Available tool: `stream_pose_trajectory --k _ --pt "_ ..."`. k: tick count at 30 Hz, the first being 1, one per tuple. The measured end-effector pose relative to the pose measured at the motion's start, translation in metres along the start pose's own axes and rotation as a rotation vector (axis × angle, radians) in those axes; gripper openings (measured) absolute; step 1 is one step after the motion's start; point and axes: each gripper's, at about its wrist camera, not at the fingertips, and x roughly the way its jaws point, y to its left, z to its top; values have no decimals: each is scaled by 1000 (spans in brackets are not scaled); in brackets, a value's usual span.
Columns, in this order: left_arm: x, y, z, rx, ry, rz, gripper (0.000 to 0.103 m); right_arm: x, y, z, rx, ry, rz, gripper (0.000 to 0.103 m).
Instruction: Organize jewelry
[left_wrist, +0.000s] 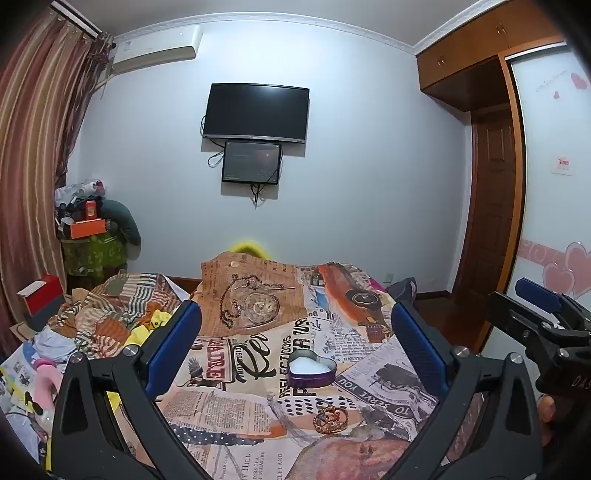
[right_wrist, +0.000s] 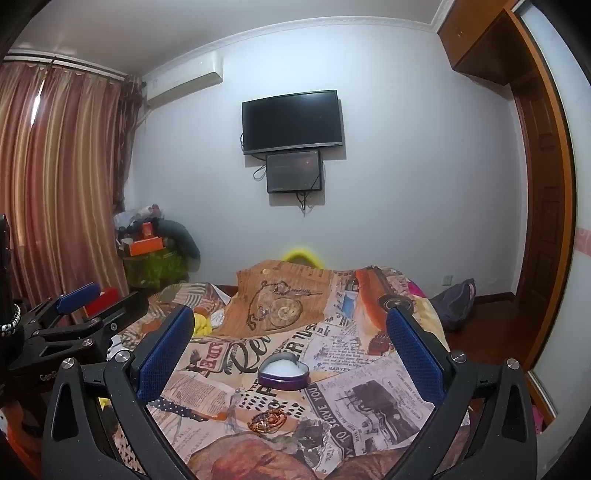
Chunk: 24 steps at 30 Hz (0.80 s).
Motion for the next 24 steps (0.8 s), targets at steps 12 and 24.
stream_pose_trajectory --k 12,24 --pt "7 -4 -6 9 10 3 103 3 2 -9 5 6 1 103" --pt "5 -3 -3 14 33 -2 103 7 2 -8 19 26 6 103"
